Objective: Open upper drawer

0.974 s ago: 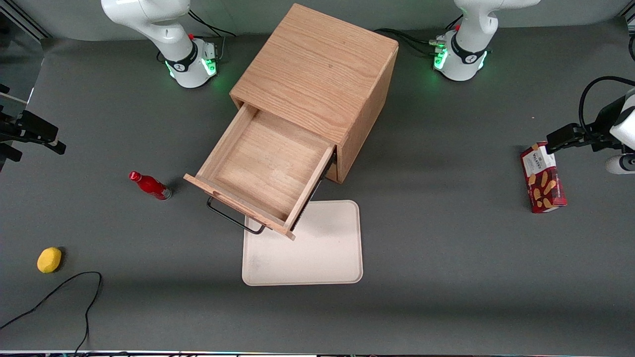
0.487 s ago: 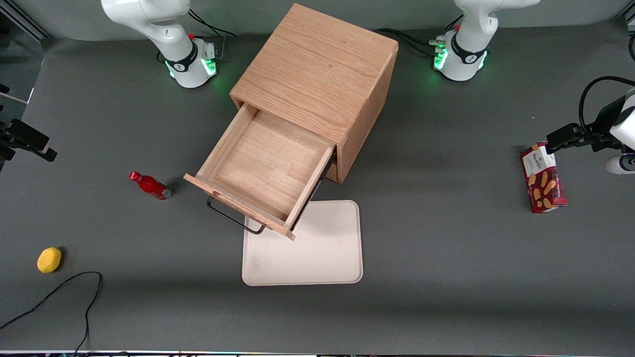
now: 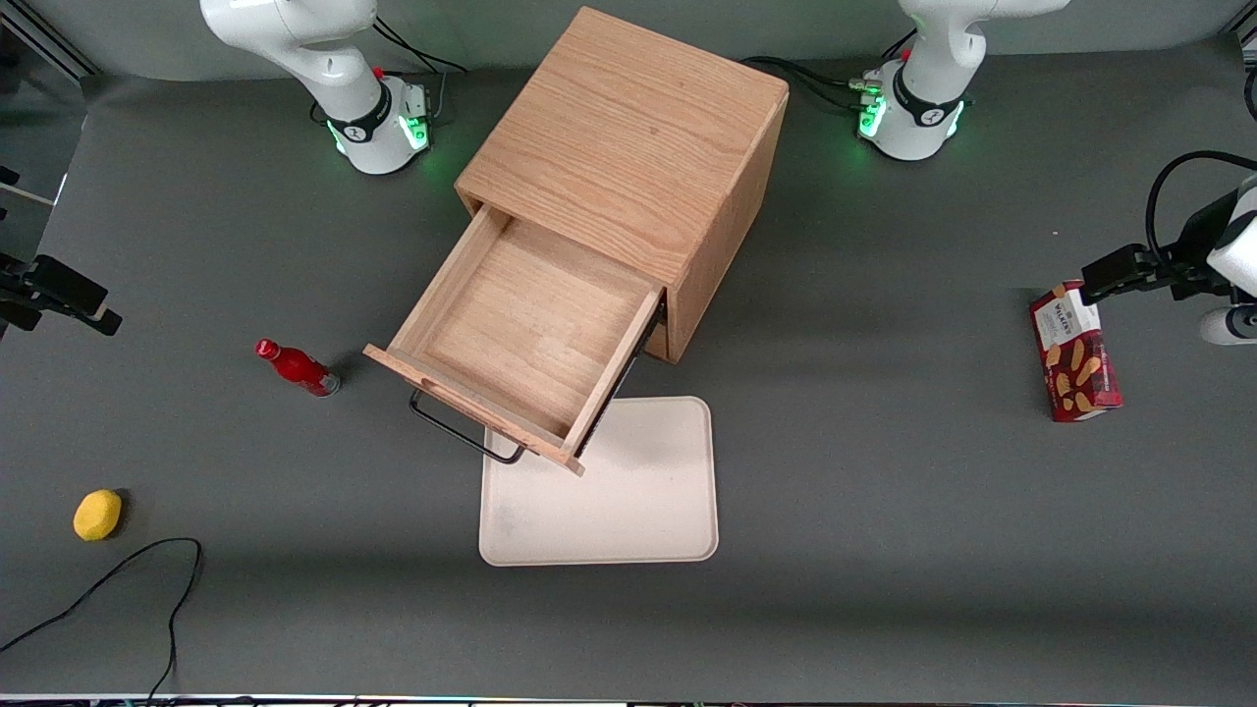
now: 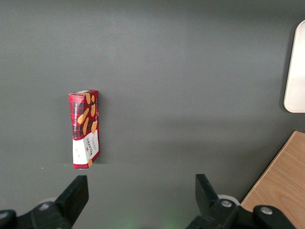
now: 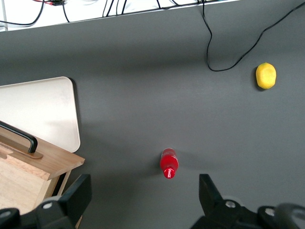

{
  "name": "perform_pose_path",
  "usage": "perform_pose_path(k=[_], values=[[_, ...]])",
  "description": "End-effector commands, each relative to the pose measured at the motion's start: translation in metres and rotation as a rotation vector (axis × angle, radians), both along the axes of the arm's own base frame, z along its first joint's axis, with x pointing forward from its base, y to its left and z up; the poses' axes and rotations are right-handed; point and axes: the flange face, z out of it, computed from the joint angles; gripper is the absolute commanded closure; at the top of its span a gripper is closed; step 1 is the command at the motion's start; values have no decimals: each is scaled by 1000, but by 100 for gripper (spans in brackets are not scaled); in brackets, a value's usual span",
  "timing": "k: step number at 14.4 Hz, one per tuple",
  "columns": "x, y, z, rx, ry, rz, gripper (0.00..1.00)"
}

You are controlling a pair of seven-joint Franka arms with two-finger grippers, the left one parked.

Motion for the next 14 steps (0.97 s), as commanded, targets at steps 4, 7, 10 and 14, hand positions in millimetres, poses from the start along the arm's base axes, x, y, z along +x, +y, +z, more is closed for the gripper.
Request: perform_pose_path(k=[4,7,10,14], values=[[-4,2,7,-18,-16,15,0],[-5,2,7,-18,-8,19,0],[-5,4,7,-17,-7,23,0],[-6,2,7,-21,-5,57,0]])
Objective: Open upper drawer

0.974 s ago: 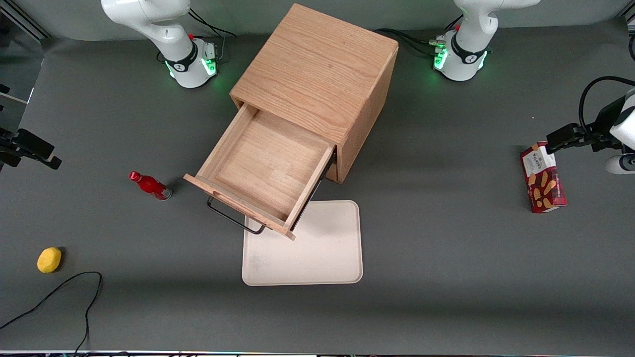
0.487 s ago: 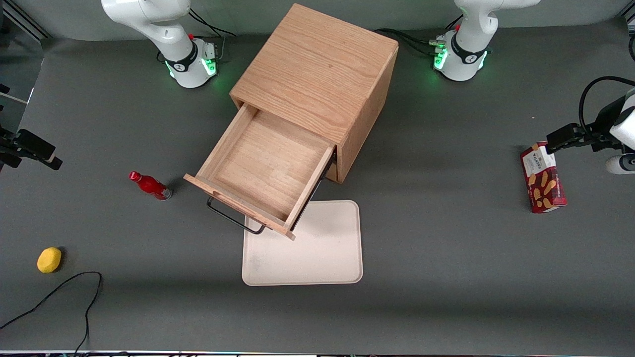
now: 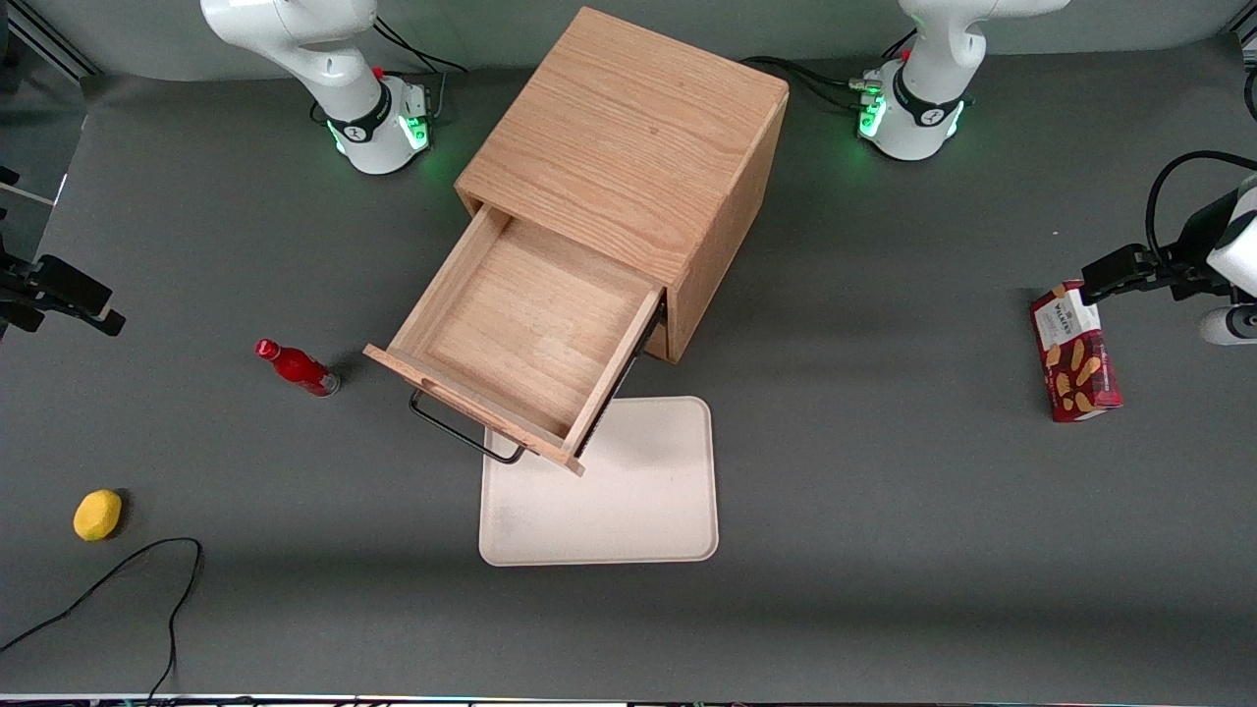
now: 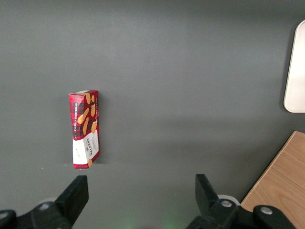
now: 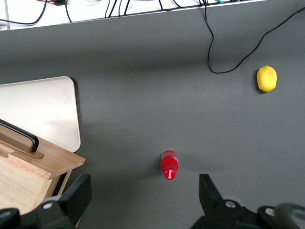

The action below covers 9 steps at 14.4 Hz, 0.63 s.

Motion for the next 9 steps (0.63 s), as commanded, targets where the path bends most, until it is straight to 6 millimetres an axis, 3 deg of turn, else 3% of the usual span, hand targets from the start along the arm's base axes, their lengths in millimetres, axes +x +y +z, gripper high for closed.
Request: perform_pose_path(k=[1,9], values=[[-6,-4,5,-15,3,40,0],[-4,4,2,-16,13,51,0]])
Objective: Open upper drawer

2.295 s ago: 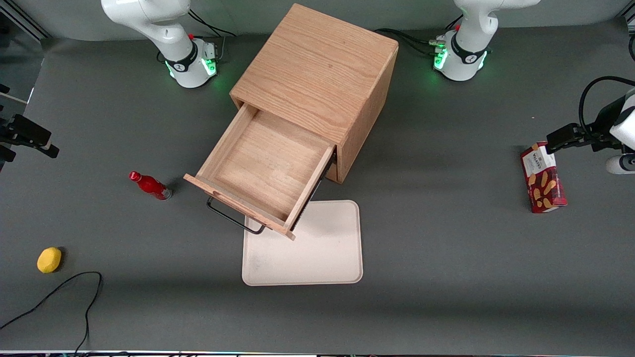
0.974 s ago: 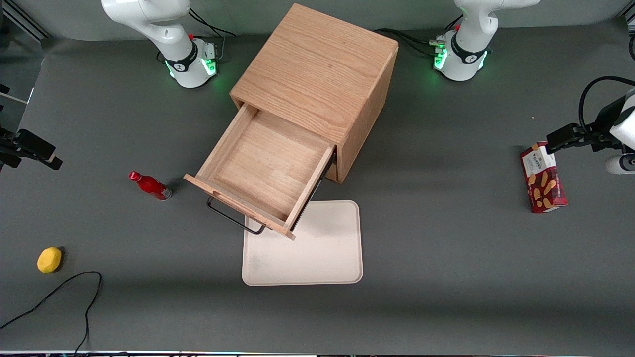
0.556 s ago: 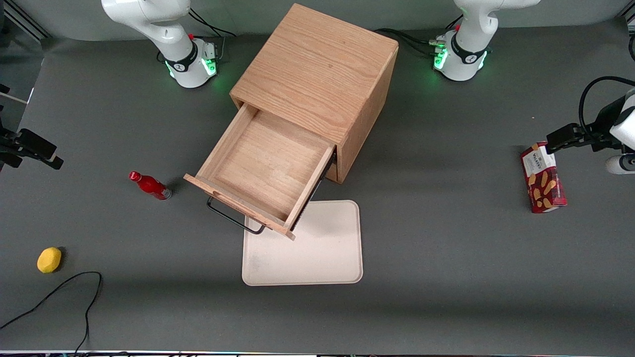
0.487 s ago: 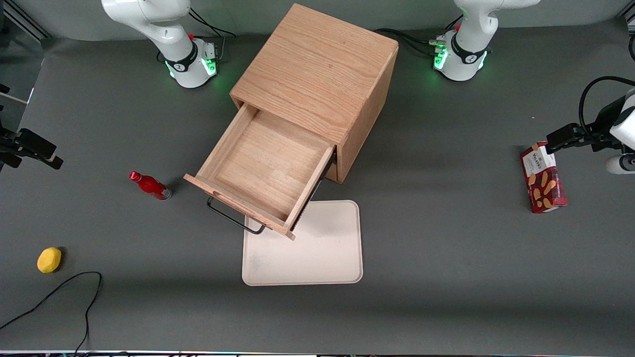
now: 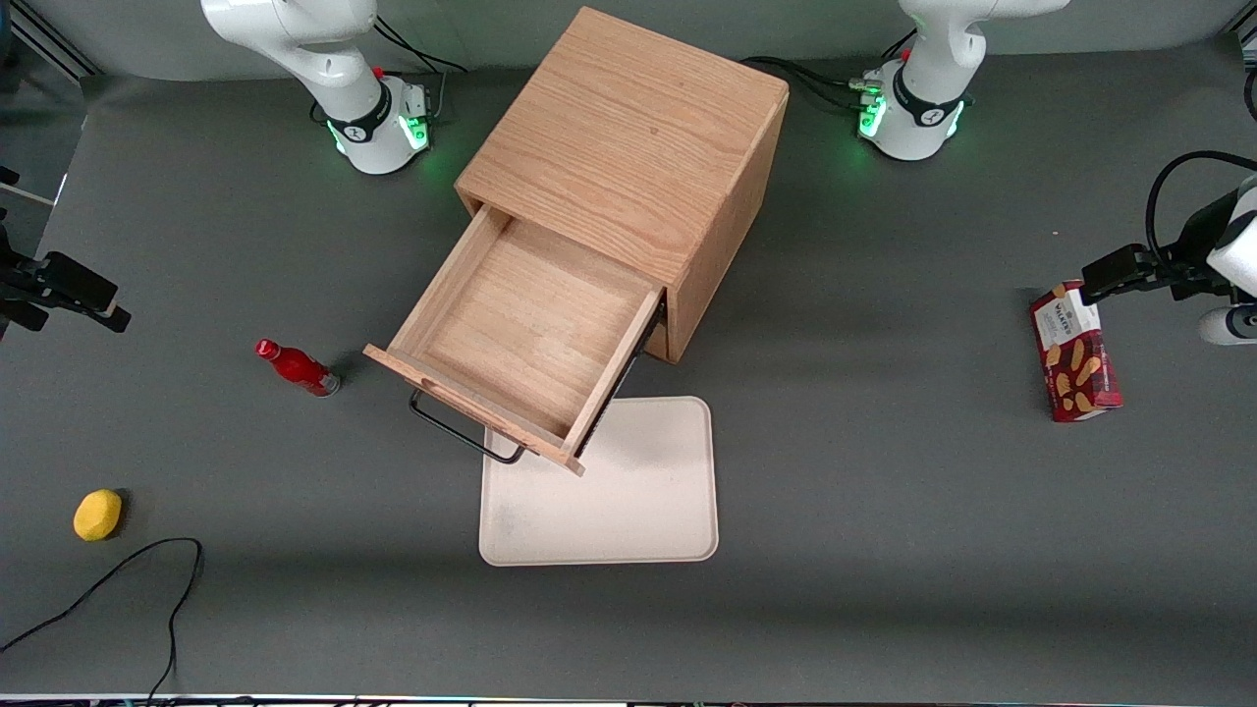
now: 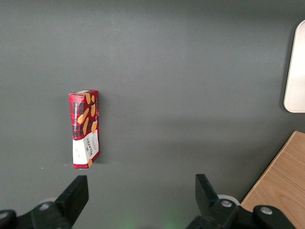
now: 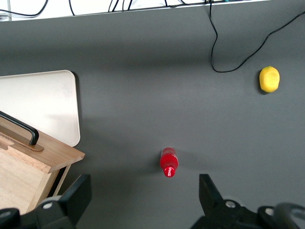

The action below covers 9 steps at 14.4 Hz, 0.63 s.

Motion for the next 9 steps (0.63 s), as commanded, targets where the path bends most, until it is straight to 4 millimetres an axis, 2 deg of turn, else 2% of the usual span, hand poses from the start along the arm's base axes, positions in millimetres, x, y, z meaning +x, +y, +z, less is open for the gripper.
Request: perform_pose_path(k=[1,9], values=[[-4,0,3,-13,12,19,0],[-12,1,-2,-13,75,28,0]])
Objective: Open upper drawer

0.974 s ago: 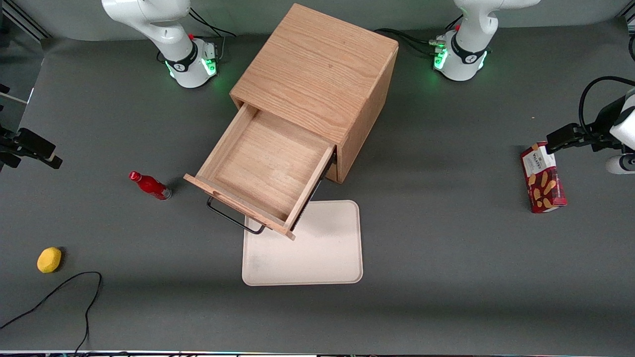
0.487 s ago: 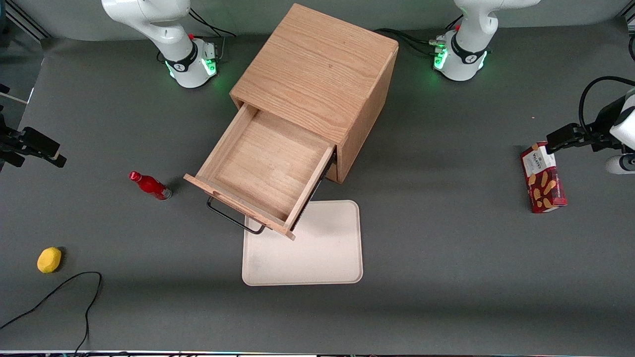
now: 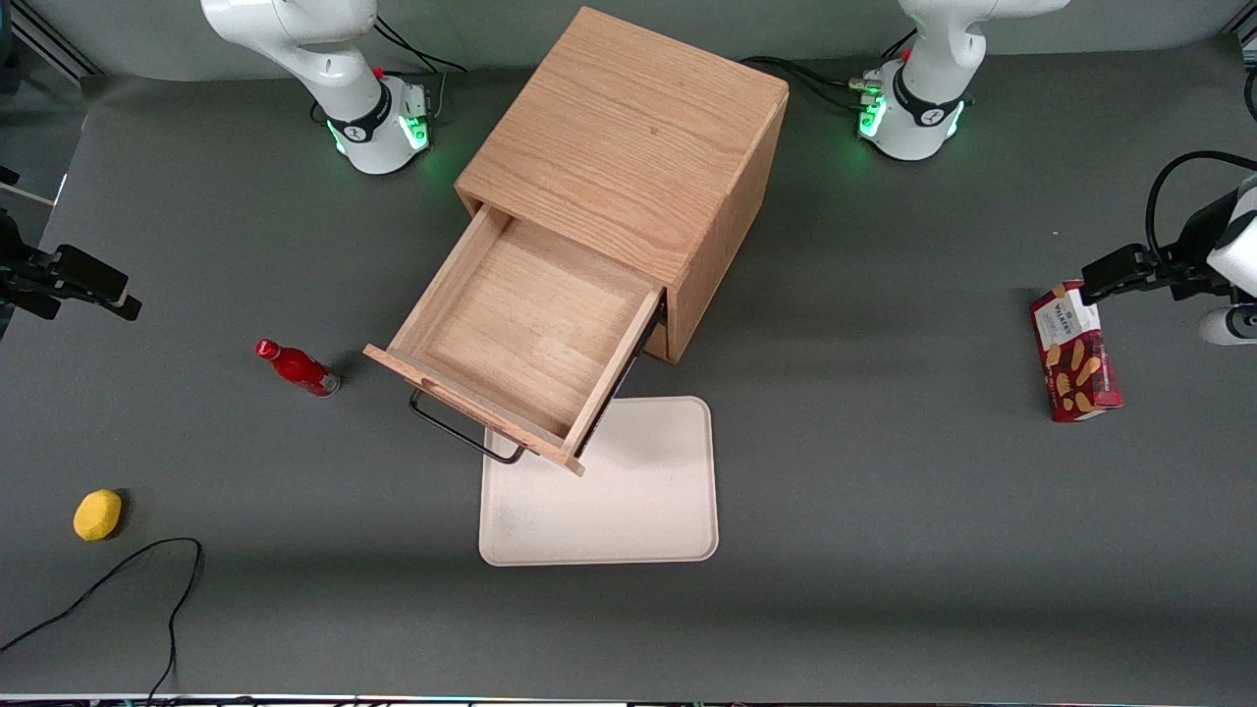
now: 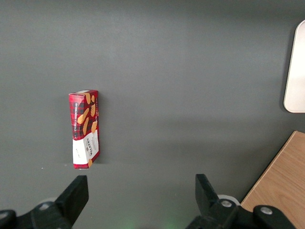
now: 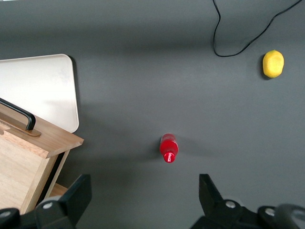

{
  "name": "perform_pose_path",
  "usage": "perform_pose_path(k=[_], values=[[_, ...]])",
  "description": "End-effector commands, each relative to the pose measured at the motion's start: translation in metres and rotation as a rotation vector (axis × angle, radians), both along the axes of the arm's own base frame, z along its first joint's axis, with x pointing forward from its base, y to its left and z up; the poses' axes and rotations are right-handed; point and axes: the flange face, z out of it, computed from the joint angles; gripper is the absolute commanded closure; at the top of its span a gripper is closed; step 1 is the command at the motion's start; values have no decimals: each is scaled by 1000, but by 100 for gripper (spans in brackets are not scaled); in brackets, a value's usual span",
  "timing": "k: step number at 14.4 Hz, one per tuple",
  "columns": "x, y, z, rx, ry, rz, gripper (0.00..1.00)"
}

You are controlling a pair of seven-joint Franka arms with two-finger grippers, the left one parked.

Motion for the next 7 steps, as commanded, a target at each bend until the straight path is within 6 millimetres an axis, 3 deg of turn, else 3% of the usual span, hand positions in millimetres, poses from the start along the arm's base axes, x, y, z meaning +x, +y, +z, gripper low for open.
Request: perform_pose_path(k=[1,3,7], values=[[-6,-1,4,-29,13,37,0],[-6,-1,3,-66,18,107,0],[-6,-2,3,-60,19,75,0]])
